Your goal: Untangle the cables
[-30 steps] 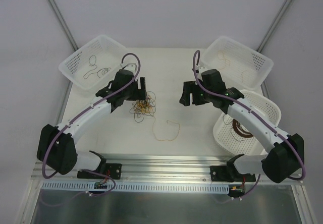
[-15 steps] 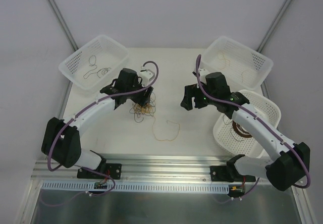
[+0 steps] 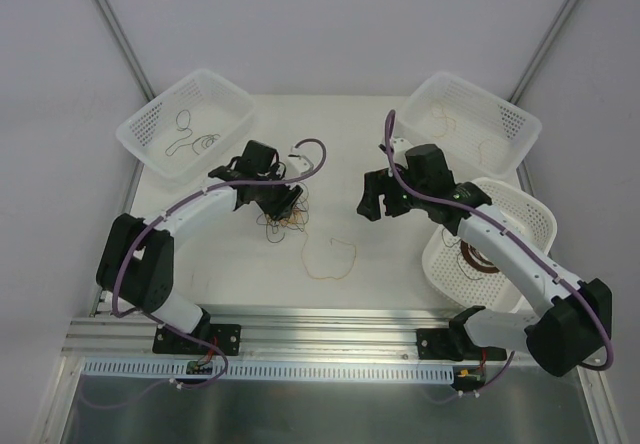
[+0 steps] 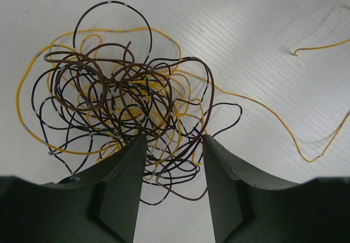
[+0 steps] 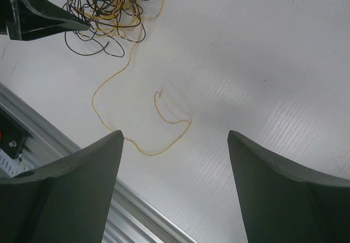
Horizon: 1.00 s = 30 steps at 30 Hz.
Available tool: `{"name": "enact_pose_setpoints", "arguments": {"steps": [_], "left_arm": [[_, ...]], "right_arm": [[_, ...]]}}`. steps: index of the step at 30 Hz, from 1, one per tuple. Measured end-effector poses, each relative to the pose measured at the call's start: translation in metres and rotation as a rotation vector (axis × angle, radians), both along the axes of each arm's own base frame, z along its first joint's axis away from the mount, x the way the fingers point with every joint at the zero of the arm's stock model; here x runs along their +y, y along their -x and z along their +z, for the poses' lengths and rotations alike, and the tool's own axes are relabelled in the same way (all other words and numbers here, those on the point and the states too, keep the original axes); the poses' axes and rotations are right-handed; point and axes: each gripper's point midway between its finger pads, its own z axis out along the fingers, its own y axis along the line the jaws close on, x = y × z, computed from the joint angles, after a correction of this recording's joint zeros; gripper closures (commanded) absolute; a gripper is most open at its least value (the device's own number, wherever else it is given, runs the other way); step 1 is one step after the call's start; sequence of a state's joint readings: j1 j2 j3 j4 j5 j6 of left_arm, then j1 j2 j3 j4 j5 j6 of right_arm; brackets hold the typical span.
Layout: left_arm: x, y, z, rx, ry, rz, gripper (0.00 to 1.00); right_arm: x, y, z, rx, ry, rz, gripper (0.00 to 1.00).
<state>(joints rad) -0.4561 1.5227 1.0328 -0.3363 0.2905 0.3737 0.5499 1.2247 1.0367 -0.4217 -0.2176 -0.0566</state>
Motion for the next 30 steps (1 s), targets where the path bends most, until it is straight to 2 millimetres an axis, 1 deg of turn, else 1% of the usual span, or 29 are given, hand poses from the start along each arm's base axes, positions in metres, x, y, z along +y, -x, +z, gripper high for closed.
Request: {"name": "enact_pose_setpoints", "arguments": {"steps": [3, 7, 8, 9, 13, 16, 18, 20, 24, 25, 27, 30], "left_arm": [[-0.001, 0.0, -0.006, 0.023, -0.009, -0.012, 0.6], [-0.004, -0.002, -0.008, 0.034, -0.007, -0.017, 0.85], [-0.004, -0.002, -0.009, 0.037, -0.007, -0.017, 0.96], [-0.004, -0.002, -0.008, 0.038, -0.007, -0.018, 1.0], [-0.006, -0.004, -0.003, 0.033, 0.003, -0.015, 1.0], [-0.008, -0.004, 0.006, 0.029, 0.021, 0.005, 1.0], [-0.008, -0.004, 0.02, 0.016, 0.043, 0.023, 1.0], [-0.01, -0.004, 0.041, -0.013, 0.08, 0.046, 1.0], [-0.016, -0.003, 0.1, -0.101, 0.194, 0.082, 1.0], [-0.017, 0.0, 0.114, -0.12, 0.227, 0.085, 1.0], [-0.019, 0.006, 0.137, -0.151, 0.282, 0.081, 1.0], [-0.022, 0.021, 0.161, -0.167, 0.353, 0.065, 1.0]], "right_arm": [[0.001, 0.0, -0.002, 0.006, 0.001, 0.003, 0.19], [0.002, 0.0, -0.004, 0.014, 0.002, 0.005, 0.19], [0.002, 0.0, -0.005, 0.015, 0.003, 0.005, 0.19], [0.002, -0.001, -0.005, 0.015, 0.003, 0.006, 0.19], [0.002, -0.001, -0.006, 0.016, 0.003, 0.006, 0.19], [0.003, -0.002, -0.007, 0.019, 0.004, 0.007, 0.19], [0.004, -0.001, -0.008, 0.026, 0.003, 0.01, 0.19], [0.005, 0.0, -0.009, 0.034, -0.002, 0.015, 0.18], [0.01, 0.0, -0.007, 0.04, -0.028, 0.022, 0.19], [0.012, 0.0, -0.006, 0.039, -0.037, 0.026, 0.19], [0.015, 0.0, -0.003, 0.036, -0.053, 0.035, 0.19], [0.021, 0.002, 0.001, 0.032, -0.077, 0.058, 0.19]]}}
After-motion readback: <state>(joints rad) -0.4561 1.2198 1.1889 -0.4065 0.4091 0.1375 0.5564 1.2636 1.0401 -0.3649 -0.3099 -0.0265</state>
